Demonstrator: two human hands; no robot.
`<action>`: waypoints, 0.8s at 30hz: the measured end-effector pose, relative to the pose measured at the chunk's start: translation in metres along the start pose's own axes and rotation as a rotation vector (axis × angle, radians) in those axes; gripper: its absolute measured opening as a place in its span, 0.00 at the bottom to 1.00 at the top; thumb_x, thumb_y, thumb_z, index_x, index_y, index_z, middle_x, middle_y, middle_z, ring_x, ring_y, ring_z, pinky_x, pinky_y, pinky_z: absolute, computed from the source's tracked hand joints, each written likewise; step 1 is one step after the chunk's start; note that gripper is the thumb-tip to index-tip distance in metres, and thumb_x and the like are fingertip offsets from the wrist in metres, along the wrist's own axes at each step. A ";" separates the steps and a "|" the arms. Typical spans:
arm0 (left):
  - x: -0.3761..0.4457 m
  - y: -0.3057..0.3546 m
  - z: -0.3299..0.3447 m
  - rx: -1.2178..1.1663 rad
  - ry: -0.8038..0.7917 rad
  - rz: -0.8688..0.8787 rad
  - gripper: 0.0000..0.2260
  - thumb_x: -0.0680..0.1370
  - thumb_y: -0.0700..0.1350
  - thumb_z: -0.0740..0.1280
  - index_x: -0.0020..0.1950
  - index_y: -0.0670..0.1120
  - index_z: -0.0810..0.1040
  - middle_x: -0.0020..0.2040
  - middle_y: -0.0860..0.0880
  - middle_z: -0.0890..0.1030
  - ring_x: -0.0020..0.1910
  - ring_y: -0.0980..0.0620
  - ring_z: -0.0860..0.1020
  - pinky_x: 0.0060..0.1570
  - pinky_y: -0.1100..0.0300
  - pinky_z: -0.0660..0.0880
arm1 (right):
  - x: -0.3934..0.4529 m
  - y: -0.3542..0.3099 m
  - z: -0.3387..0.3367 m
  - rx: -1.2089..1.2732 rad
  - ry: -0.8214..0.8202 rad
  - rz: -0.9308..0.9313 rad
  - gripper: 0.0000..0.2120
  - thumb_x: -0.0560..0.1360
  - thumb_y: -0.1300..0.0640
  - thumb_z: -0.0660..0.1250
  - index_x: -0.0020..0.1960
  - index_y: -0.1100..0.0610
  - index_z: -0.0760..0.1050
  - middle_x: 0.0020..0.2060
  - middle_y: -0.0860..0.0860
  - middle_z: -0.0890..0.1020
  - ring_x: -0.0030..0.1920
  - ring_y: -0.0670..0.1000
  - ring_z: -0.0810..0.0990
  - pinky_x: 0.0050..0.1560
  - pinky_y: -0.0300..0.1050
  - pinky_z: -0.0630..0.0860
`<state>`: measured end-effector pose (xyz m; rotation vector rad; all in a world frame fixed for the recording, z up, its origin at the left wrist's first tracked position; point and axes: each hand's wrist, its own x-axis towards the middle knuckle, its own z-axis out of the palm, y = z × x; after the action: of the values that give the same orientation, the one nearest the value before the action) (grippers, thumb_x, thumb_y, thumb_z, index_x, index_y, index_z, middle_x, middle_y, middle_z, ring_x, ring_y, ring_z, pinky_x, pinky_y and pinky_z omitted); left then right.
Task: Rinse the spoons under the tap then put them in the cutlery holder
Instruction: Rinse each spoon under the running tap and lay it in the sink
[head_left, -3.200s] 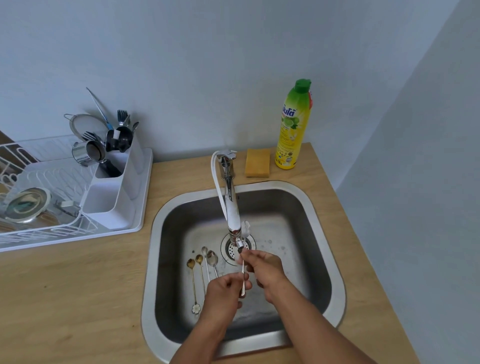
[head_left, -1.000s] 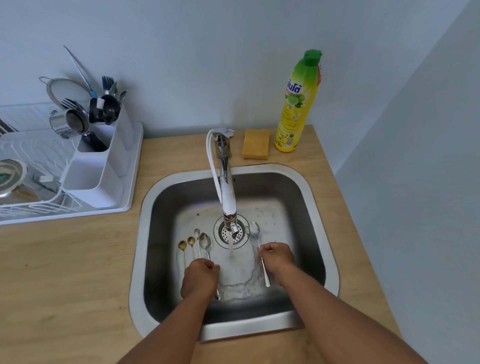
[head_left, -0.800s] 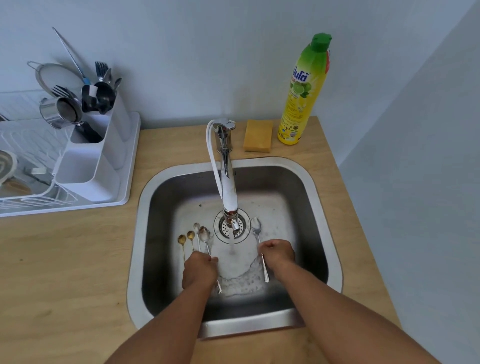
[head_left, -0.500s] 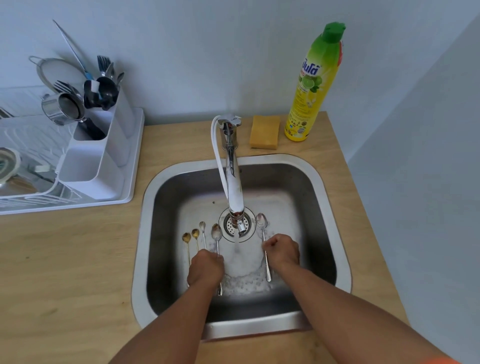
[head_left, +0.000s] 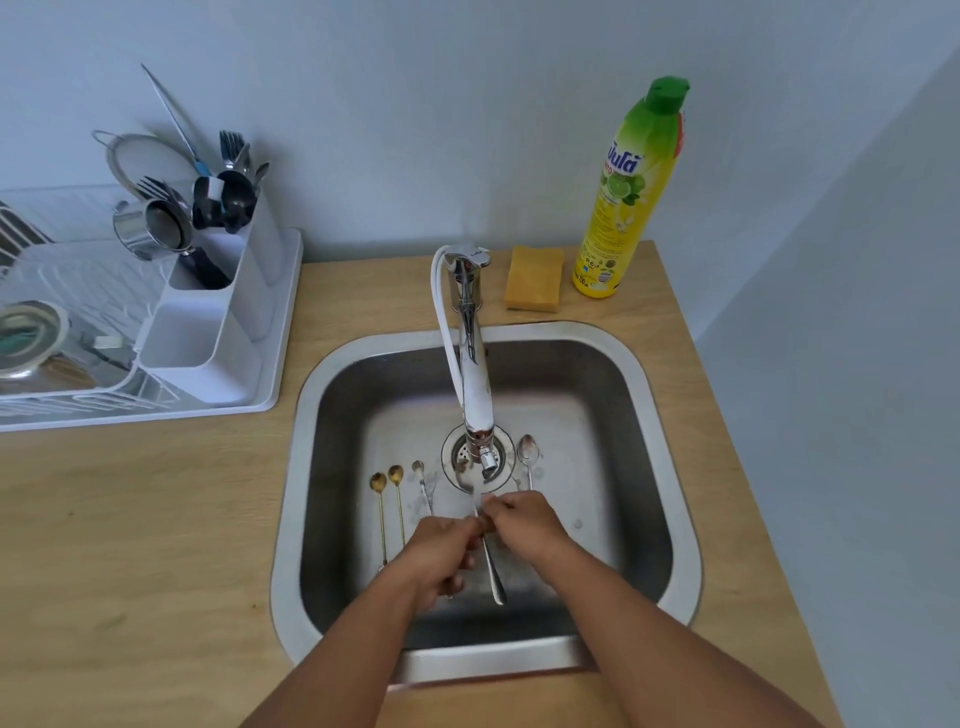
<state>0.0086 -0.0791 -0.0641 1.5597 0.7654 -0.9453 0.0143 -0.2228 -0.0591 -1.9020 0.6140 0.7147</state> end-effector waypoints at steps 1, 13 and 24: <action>-0.006 0.000 0.000 -0.024 -0.033 0.002 0.12 0.80 0.51 0.71 0.50 0.41 0.84 0.34 0.49 0.79 0.28 0.55 0.71 0.23 0.63 0.65 | -0.002 -0.003 0.000 0.031 -0.030 -0.007 0.14 0.80 0.51 0.67 0.42 0.57 0.86 0.37 0.52 0.87 0.36 0.48 0.83 0.35 0.38 0.75; -0.020 0.012 0.001 0.020 -0.075 0.096 0.13 0.82 0.48 0.63 0.55 0.43 0.84 0.49 0.45 0.86 0.41 0.50 0.81 0.33 0.58 0.79 | -0.034 -0.014 -0.008 -0.232 0.036 -0.134 0.18 0.85 0.50 0.57 0.44 0.55 0.81 0.45 0.56 0.85 0.42 0.54 0.81 0.43 0.47 0.76; 0.002 0.001 0.025 -0.407 0.164 0.190 0.04 0.77 0.36 0.74 0.51 0.40 0.85 0.45 0.38 0.88 0.39 0.46 0.85 0.44 0.52 0.85 | -0.049 -0.012 -0.013 -0.330 -0.061 -0.155 0.19 0.83 0.49 0.56 0.44 0.56 0.81 0.42 0.55 0.88 0.41 0.54 0.85 0.47 0.52 0.81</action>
<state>0.0060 -0.1039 -0.0673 1.3307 0.8477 -0.4889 -0.0088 -0.2243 -0.0124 -2.1933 0.3190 0.8084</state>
